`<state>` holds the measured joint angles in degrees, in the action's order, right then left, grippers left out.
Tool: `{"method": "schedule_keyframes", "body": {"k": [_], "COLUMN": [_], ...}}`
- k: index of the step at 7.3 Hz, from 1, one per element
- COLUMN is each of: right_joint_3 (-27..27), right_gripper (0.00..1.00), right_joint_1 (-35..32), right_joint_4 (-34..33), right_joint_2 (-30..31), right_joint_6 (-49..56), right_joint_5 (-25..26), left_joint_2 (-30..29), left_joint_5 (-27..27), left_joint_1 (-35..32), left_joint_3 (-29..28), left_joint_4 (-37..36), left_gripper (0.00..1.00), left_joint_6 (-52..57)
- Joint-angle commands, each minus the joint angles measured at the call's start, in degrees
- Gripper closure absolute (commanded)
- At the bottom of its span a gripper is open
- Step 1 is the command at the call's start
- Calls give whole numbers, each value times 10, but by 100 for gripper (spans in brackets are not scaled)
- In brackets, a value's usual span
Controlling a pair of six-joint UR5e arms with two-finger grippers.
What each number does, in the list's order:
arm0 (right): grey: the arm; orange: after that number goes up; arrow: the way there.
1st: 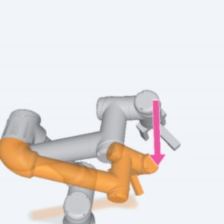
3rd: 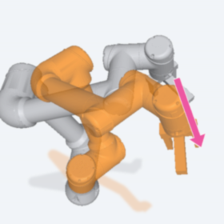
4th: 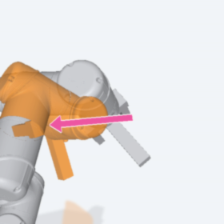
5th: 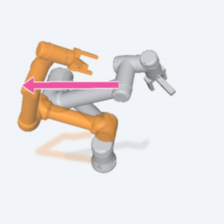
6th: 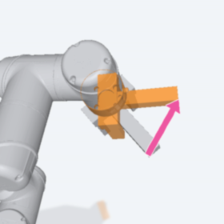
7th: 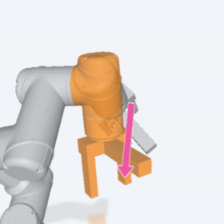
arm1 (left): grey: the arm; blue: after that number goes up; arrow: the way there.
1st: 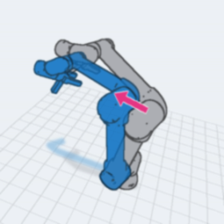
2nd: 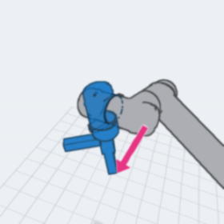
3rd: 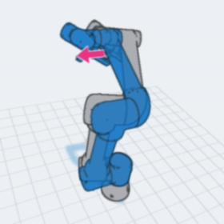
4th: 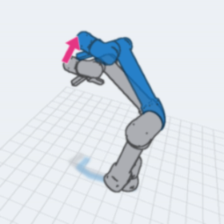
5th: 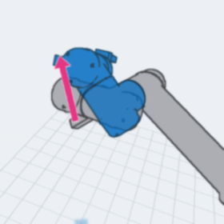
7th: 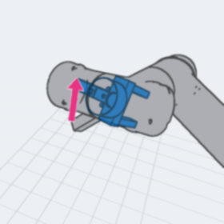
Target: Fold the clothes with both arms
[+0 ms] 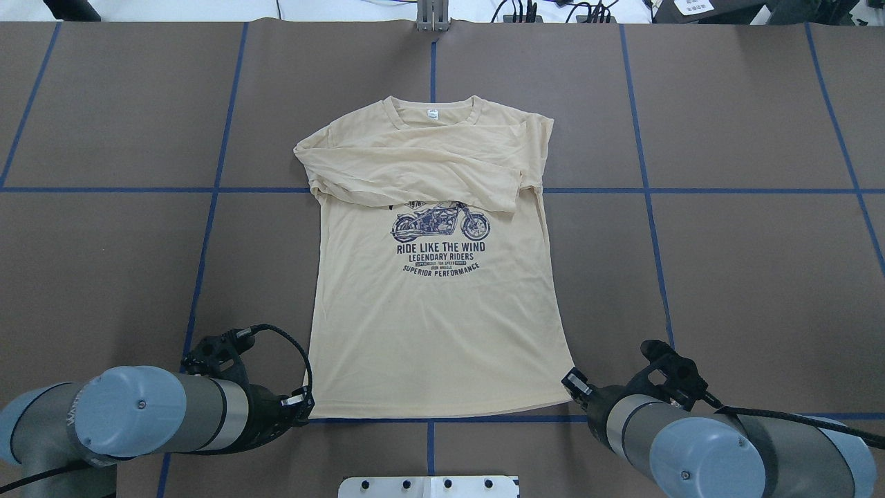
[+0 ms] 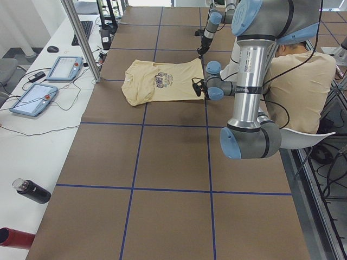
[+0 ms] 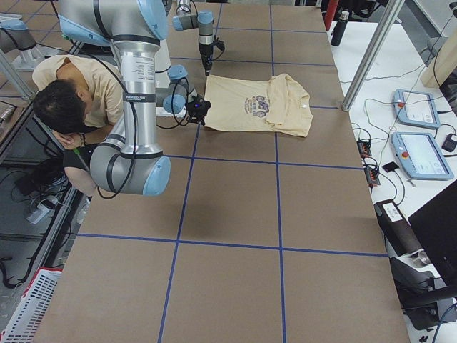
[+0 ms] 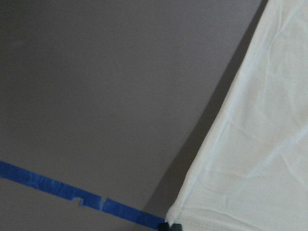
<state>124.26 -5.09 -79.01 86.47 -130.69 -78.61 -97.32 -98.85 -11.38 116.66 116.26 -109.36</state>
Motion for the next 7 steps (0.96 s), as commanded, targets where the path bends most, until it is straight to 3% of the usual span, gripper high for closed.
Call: {"method": "schedule_keyframes", "body": {"k": [1, 5, 7], "right_joint_3": [25, 111, 135], "right_gripper": [100, 100, 100], "right_joint_1": [-1, 1, 0], "right_joint_4": [0, -4, -5], "right_joint_2": [8, 61, 69], "right_joint_6": [-1, -2, -2], "right_joint_5": [-1, -72, -109], "left_joint_2": [4, 16, 15], "left_joint_5": [-3, -21, -21], "left_joint_1": [1, 35, 33], "left_joint_3": [25, 123, 131], "left_joint_4": [-12, -73, -74], "left_gripper": [100, 100, 100], "left_joint_6": [-15, -67, -67]}}
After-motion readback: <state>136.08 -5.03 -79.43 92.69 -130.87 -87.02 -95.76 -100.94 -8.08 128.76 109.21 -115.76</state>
